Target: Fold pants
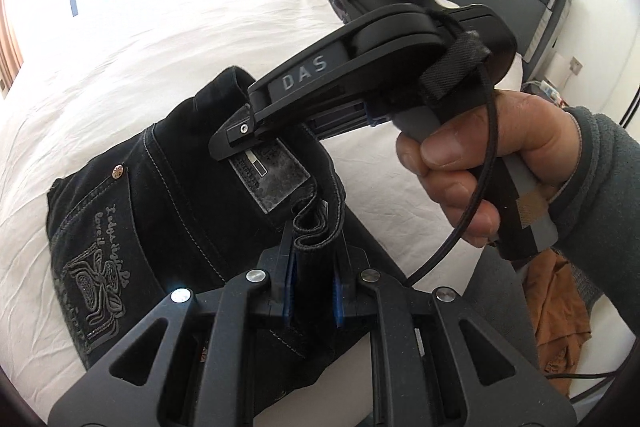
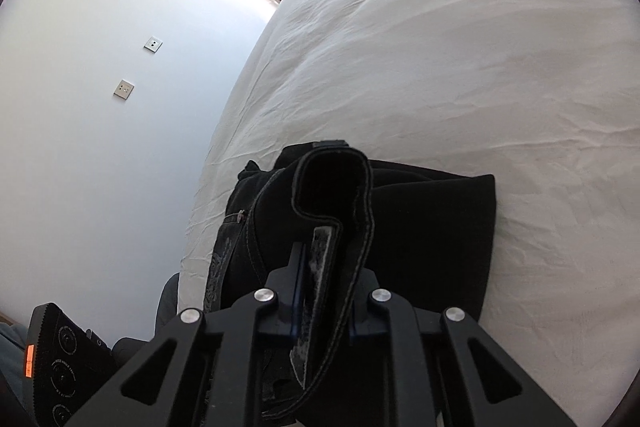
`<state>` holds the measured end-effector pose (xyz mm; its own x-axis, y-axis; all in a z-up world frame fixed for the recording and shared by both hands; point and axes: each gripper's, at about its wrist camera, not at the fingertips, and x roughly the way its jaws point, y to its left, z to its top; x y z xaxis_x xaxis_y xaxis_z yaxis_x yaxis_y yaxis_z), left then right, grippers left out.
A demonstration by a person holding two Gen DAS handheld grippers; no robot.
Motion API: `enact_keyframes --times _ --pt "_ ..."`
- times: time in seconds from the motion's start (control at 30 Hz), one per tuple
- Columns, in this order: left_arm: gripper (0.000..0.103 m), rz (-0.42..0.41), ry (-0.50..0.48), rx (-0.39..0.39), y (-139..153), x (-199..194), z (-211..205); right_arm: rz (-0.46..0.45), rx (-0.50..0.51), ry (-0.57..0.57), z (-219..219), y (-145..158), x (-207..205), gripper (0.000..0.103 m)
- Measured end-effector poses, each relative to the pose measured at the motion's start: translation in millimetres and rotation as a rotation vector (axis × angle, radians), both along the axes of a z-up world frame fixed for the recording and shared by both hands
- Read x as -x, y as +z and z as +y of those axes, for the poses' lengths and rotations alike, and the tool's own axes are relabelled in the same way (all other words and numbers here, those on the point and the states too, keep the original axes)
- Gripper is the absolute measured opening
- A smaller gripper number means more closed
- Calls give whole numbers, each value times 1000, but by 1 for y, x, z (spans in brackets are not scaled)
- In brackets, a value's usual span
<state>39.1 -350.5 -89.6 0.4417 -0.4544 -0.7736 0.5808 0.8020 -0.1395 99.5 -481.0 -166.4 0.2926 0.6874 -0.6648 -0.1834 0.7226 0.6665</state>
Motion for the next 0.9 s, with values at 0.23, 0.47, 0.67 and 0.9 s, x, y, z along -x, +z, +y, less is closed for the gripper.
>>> enact_keyframes --times 0.23,0.47,0.67,0.9 --pt "13 41 -36 -26 -31 -6 -23 55 -20 -36 -23 -29 -1 17" --pt "56 224 -61 117 -27 -14 -2 92 -158 -91 -42 -55 -1 20" --pt "69 155 54 271 22 -23 86 60 -152 -233 -59 -30 10 65" --pt "69 249 128 452 12 -116 169 -108 -350 -116 -37 27 66 71"
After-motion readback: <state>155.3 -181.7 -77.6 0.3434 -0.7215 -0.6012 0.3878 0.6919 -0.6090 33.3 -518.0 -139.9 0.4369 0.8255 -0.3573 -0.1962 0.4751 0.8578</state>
